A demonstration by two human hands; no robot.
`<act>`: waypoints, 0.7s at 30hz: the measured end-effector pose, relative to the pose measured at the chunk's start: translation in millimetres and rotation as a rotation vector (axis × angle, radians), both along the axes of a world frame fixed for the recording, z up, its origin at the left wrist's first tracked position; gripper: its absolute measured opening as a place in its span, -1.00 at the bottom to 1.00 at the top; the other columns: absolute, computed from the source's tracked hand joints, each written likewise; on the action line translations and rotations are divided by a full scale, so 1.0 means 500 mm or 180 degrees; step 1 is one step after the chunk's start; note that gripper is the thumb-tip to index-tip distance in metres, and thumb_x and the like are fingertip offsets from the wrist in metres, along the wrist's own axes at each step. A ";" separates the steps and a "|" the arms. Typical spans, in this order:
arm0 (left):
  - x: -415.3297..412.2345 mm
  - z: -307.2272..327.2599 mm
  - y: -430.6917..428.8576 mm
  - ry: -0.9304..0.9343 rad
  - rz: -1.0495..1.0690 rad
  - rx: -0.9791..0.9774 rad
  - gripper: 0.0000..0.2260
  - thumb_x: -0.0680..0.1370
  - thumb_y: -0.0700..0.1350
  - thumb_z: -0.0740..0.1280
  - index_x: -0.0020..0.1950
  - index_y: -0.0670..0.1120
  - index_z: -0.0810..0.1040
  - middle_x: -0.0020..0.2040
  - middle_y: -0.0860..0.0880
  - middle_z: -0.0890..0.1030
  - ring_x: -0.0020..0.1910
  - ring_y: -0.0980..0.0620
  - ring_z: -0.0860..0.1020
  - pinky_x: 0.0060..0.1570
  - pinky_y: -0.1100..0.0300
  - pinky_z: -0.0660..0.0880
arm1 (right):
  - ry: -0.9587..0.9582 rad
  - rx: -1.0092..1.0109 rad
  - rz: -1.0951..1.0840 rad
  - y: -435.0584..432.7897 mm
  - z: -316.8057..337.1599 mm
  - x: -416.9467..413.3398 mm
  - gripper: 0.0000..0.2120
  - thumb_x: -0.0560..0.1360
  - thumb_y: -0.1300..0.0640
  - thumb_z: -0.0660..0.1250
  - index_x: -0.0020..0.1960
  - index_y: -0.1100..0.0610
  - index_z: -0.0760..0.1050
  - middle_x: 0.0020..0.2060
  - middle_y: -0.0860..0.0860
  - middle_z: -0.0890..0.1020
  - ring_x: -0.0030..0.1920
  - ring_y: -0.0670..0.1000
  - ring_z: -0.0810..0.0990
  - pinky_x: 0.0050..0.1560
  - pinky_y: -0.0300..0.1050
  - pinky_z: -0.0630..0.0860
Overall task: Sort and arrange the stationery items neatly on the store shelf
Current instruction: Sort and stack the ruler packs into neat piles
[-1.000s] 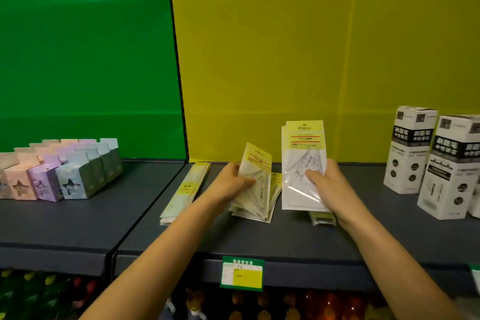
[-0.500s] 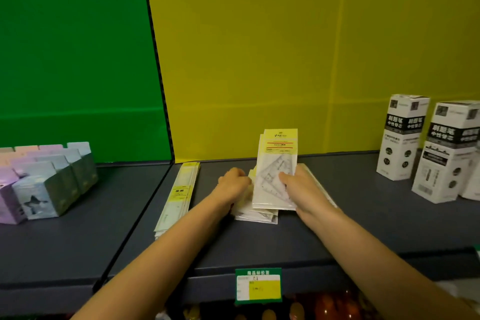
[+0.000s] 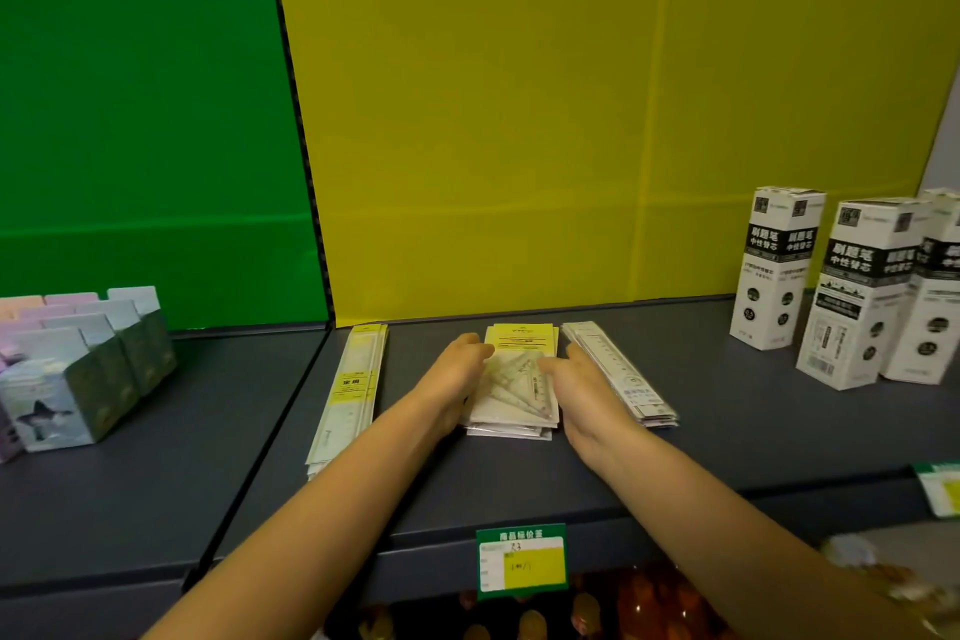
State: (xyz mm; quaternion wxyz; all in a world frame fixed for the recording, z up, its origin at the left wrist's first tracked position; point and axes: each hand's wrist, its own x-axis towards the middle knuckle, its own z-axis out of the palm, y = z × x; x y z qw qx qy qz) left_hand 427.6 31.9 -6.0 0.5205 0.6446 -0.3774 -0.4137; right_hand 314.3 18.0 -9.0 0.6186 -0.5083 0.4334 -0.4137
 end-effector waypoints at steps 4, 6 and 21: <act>-0.011 -0.008 0.006 0.0234 0.0013 -0.0142 -0.64 0.57 -0.21 0.11 0.36 -0.25 0.29 0.31 -0.21 0.46 0.17 -0.16 0.49 0.13 0.00 0.42 | -0.0086 -0.0050 0.0267 0.018 0.016 -0.005 -0.70 0.61 0.22 0.05 0.33 0.15 0.28 0.12 0.04 0.52 0.15 0.10 0.52 0.16 -0.04 0.42; -0.015 -0.016 0.012 0.0292 0.0041 -0.0150 -0.69 0.58 -0.21 0.10 0.31 -0.19 0.36 0.23 -0.18 0.52 0.10 -0.12 0.52 0.09 0.04 0.45 | -0.0067 -0.0017 0.0339 0.025 0.015 -0.008 -0.65 0.61 0.19 0.04 0.39 0.16 0.23 0.14 0.03 0.48 0.18 0.06 0.48 0.19 -0.09 0.37; -0.017 0.012 0.002 0.0414 0.0468 -0.0084 -0.57 0.60 -0.17 0.08 0.47 -0.17 0.12 0.38 -0.20 0.36 0.30 -0.18 0.42 0.01 0.06 0.43 | 0.0458 0.0034 0.0573 -0.060 0.012 0.020 -0.57 0.58 0.03 0.08 0.39 0.20 0.29 0.32 0.18 0.45 0.31 0.16 0.44 0.38 0.15 0.32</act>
